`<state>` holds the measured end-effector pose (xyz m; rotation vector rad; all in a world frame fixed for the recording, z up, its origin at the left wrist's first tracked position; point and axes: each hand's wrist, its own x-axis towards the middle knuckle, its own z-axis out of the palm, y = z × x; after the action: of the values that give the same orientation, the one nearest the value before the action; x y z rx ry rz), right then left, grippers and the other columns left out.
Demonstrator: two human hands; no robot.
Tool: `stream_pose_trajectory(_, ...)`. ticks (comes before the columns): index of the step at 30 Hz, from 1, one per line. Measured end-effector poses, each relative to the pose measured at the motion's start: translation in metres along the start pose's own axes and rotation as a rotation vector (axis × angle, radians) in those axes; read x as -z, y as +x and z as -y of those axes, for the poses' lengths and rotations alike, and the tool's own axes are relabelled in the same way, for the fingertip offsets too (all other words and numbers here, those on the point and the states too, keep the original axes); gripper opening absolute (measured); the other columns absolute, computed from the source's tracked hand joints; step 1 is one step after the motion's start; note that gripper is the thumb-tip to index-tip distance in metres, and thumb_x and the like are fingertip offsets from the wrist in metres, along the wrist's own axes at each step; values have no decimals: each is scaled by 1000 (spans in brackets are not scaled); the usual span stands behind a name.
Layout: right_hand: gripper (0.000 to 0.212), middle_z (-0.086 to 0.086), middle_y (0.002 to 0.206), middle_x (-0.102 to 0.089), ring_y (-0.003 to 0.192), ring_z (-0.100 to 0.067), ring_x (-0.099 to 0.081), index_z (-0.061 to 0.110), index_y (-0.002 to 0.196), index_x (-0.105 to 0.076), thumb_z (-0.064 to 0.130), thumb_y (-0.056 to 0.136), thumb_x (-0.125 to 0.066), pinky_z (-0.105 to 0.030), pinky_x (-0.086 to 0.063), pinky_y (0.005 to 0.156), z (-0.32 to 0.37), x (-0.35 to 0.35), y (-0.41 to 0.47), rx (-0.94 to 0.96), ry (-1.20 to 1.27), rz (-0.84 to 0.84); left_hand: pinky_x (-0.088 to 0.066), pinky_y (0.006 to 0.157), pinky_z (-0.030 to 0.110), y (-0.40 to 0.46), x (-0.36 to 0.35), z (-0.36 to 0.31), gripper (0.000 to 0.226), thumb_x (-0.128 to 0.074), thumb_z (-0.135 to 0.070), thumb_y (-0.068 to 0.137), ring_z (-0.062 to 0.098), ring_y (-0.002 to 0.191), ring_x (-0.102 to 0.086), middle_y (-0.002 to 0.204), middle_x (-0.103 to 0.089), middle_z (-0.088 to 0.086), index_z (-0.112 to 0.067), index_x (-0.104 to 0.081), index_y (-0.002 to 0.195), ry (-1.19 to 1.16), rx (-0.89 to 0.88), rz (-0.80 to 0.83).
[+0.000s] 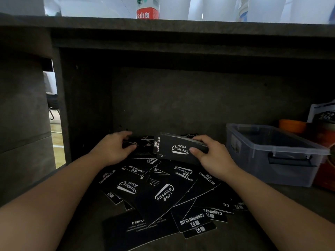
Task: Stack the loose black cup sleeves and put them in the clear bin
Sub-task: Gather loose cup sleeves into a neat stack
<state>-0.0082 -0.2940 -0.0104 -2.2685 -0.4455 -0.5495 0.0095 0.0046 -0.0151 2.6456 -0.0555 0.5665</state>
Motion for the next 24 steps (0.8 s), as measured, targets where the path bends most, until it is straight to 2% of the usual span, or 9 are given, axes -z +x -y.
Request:
stream_pose_trajectory(4, 28, 8, 108, -64, 97, -6, -55, 29, 120, -60, 28, 92, -61, -13, -37, 72, 0, 1, 1, -13, -11, 23, -28, 115, 31, -4, 10, 24, 83, -68, -60, 78, 18, 139, -37, 147, -46, -6, -33, -33, 149, -91, 90, 358)
stream_pose_trajectory(7, 29, 6, 112, -64, 98, -7, -55, 28, 120, -59, 28, 92, -61, -19, -37, 79, 0, 0, 1, -18, -13, 24, -26, 113, 28, -6, 16, 29, 122, -67, -90, 36, 8, 136, -38, 144, -46, -13, -42, -38, 144, -195, 32, 412)
stream_pose_trajectory(8, 29, 6, 112, -63, 97, -7, -54, 27, 120, -59, 28, 92, -61, -19, -36, 80, 0, 0, 1, -19, -15, 22, -27, 112, 26, -6, 17, 29, 125, -65, -92, 30, 6, 134, -40, 142, -49, -14, -42, -41, 142, -195, 20, 400)
stream_pose_trajectory(10, 29, 5, 113, -63, 98, -7, -53, 27, 121, -59, 29, 92, -61, -18, -36, 81, 0, -1, 1, -21, -19, 20, -30, 107, 23, -6, 17, 29, 104, -73, -81, 46, 5, 129, -45, 138, -54, -11, -37, -49, 137, -155, -1, 340)
stream_pose_trajectory(12, 31, 4, 113, -62, 99, -8, -52, 26, 122, -58, 29, 92, -61, -19, -36, 82, 0, -1, 1, -27, -17, 23, -33, 103, 20, -6, 18, 26, 69, -75, -54, 73, 4, 123, -49, 135, -57, -10, -30, -54, 134, -103, -42, 250)
stream_pose_trajectory(13, 31, 4, 112, -61, 99, -8, -52, 26, 122, -58, 29, 92, -60, -19, -36, 83, 0, 0, 1, -31, -12, 26, -35, 102, 21, -6, 18, 25, 63, -74, -46, 78, 5, 121, -50, 133, -58, -9, -29, -54, 135, -110, -60, 218)
stream_pose_trajectory(18, 28, 5, 108, -61, 99, -10, -55, 26, 121, -58, 29, 93, -59, -20, -37, 81, 2, 1, 0, -44, 3, 30, -48, 98, 35, -4, 12, 17, 73, -80, -30, 74, 12, 102, -60, 114, -61, -3, -30, -44, 137, -403, -31, 16)
stream_pose_trajectory(21, 29, 4, 111, -62, 99, -10, -54, 26, 121, -58, 29, 93, -59, -21, -38, 82, 2, 1, 0, -50, -2, 23, -52, 85, 30, -4, 12, 15, 63, -77, -43, 72, 12, 92, -63, 107, -60, -8, -33, -48, 127, -472, -30, -116)
stream_pose_trajectory(24, 29, 4, 111, -62, 98, -10, -53, 26, 121, -58, 29, 93, -59, -21, -37, 82, 3, 1, 0, -51, -4, 25, -51, 80, 30, -4, 14, 14, 50, -72, -39, 82, 13, 88, -62, 108, -60, -4, -25, -53, 127, -554, 1, -304)
